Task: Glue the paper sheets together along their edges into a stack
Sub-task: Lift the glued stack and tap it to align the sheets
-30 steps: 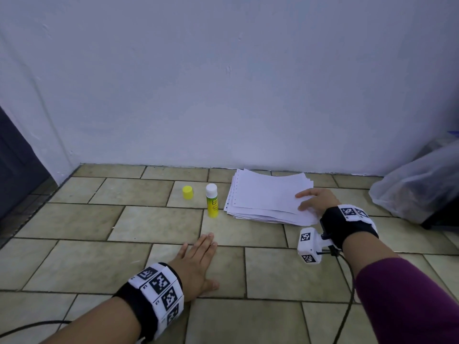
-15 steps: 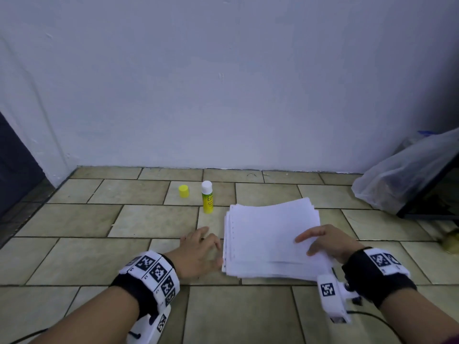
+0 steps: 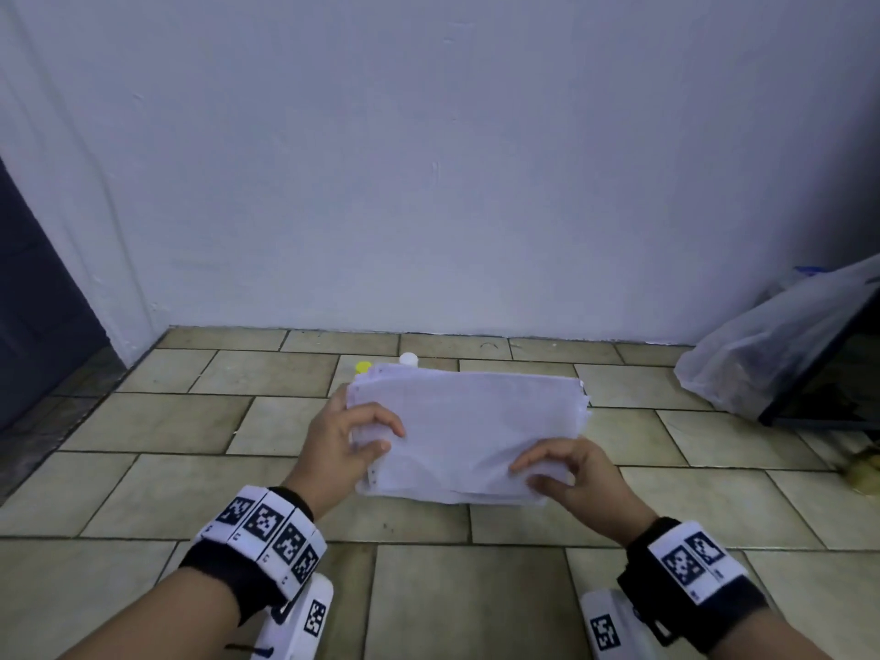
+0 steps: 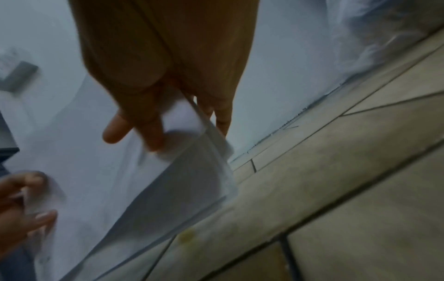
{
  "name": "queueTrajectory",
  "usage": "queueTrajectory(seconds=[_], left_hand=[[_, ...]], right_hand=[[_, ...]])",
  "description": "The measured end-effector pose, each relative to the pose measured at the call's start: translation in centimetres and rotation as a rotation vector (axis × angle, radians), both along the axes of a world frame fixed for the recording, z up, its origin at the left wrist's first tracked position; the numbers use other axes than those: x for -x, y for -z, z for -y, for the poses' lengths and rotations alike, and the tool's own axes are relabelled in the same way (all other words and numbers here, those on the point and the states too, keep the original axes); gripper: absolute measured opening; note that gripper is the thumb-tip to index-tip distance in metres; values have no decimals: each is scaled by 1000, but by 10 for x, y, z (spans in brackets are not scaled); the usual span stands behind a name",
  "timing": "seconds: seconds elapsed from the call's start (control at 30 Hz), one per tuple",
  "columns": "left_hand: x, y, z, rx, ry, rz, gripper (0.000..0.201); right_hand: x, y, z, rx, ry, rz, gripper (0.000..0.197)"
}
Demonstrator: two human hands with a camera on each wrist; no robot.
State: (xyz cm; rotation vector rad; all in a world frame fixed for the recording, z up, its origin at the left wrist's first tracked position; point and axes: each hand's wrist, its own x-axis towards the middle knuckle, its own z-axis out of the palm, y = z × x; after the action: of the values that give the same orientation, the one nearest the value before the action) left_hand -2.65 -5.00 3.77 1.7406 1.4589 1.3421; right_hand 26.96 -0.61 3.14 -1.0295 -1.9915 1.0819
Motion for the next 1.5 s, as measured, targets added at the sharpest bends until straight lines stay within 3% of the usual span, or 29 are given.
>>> queueTrajectory(seconds=[0.13, 0.2, 0.3, 0.37, 0.47, 0.57, 0.77, 0.9, 1.03, 1.2, 1.33, 1.5], left_hand=[[8, 14, 8, -43, 35, -24, 50], [12, 25, 10, -36, 17, -55, 58], [13, 29, 11, -43, 12, -65, 67], [11, 27, 12, -49, 34, -54, 66], [11, 25, 12, -72, 102, -20, 46], [12, 26, 10, 3, 170, 34, 23], [10, 21, 9, -16, 177, 52, 19], [4, 22, 8, 7, 160, 99, 17], [-4, 16, 5, -52, 108, 196, 9], [3, 14, 2, 12, 139, 162, 26], [6, 25, 6, 138, 163, 96, 43], [4, 15, 5, 182, 130, 39, 62]], right_hand=[[-1, -8, 4, 29, -93, -42, 36], [-1, -7, 5, 43, -113, -85, 38], [-1, 1, 5, -17, -51, -82, 31], [0, 6, 3, -129, 17, -25, 15], [2, 7, 4, -200, 38, 11, 10], [2, 4, 3, -178, 20, -91, 11], [10, 6, 2, -47, 47, -178, 20], [17, 5, 3, 61, 56, -240, 10], [20, 2, 3, 73, 60, -268, 23], [14, 1, -1, 5, 95, -181, 17], [13, 3, 1, 23, 63, 41, 31], [16, -3, 4, 62, 82, -21, 36]])
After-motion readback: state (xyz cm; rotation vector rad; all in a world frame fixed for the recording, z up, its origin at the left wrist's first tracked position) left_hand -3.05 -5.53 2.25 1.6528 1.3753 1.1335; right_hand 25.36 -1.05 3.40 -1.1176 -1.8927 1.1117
